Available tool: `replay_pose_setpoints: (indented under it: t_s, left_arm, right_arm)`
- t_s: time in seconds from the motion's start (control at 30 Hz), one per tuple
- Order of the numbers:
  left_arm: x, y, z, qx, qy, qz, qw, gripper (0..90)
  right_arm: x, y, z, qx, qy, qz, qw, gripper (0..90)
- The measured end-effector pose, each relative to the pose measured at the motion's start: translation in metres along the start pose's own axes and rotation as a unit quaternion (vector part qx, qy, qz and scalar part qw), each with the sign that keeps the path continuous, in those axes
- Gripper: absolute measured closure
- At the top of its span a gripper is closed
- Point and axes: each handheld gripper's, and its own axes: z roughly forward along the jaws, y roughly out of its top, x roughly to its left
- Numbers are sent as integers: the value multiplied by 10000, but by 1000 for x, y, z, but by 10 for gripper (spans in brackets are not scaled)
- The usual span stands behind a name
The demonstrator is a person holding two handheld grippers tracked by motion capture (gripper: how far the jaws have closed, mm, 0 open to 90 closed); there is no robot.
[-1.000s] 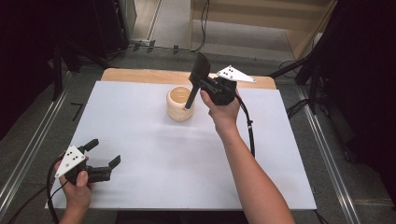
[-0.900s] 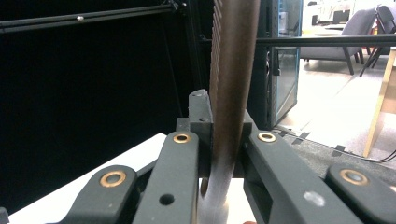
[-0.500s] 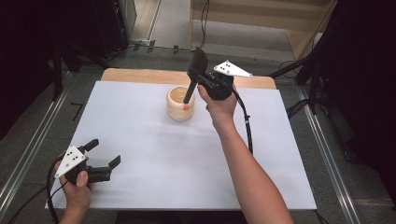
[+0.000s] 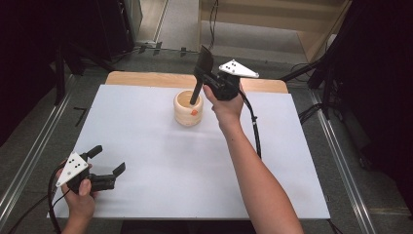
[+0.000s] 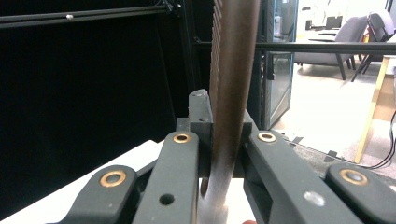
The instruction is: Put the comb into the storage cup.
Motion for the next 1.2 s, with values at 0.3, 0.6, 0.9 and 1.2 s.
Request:
replay_pose_setpoints:
  t_s: [0.3, 0.6, 0.9, 1.2]
  left_arm:
    - [0, 0, 0, -6, -6, -3, 10000, 0]
    - [0, 0, 0, 0, -2, -6, 10000, 0]
    - [0, 0, 0, 6, 6, -4, 10000, 0]
    - [0, 0, 0, 4, -4, 2, 10000, 0]
  right_arm:
    - [-5, -6, 8, 10, -47, -12, 10000, 833]
    - [-5, -15, 16, 128, -58, -25, 9999, 833]
    - [-8, -30, 25, 223, -66, 94, 9997, 833]
    - [-12, -46, 29, 299, -173, 165, 9993, 834]
